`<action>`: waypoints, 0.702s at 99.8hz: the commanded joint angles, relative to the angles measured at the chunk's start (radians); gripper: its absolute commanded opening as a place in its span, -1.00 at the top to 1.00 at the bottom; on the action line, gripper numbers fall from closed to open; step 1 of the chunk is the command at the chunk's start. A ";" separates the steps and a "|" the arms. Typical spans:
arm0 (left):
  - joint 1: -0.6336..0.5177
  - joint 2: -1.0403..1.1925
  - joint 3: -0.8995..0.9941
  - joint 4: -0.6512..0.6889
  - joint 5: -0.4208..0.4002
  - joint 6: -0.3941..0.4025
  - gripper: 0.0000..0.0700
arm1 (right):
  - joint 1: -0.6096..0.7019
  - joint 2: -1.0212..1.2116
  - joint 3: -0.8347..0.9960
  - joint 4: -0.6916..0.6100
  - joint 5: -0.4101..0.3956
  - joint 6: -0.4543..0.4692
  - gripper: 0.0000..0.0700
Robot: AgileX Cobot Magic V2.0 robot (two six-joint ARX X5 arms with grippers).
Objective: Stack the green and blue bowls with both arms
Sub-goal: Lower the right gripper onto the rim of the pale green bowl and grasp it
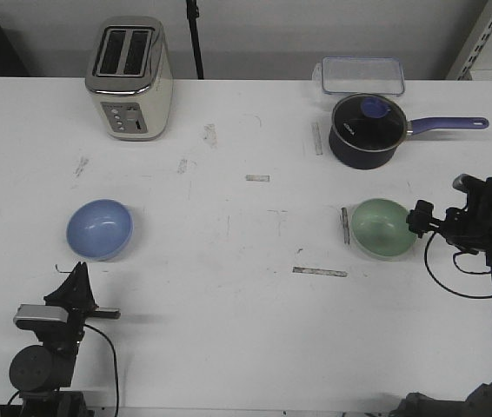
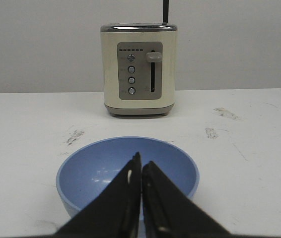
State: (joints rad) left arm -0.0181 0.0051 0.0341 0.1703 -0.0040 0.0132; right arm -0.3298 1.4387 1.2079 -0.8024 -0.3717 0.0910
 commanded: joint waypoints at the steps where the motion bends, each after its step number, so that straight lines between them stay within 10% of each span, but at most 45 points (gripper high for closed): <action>1: -0.001 -0.002 -0.022 0.011 -0.004 0.009 0.99 | -0.003 0.031 0.017 0.010 -0.006 -0.031 -0.54; 70: -0.001 -0.002 -0.022 0.011 -0.004 0.009 0.99 | 0.059 0.135 -0.016 0.056 0.013 -0.064 -0.25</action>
State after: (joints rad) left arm -0.0181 0.0051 0.0341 0.1707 -0.0040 0.0132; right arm -0.2699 1.5532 1.1892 -0.7570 -0.3626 0.0402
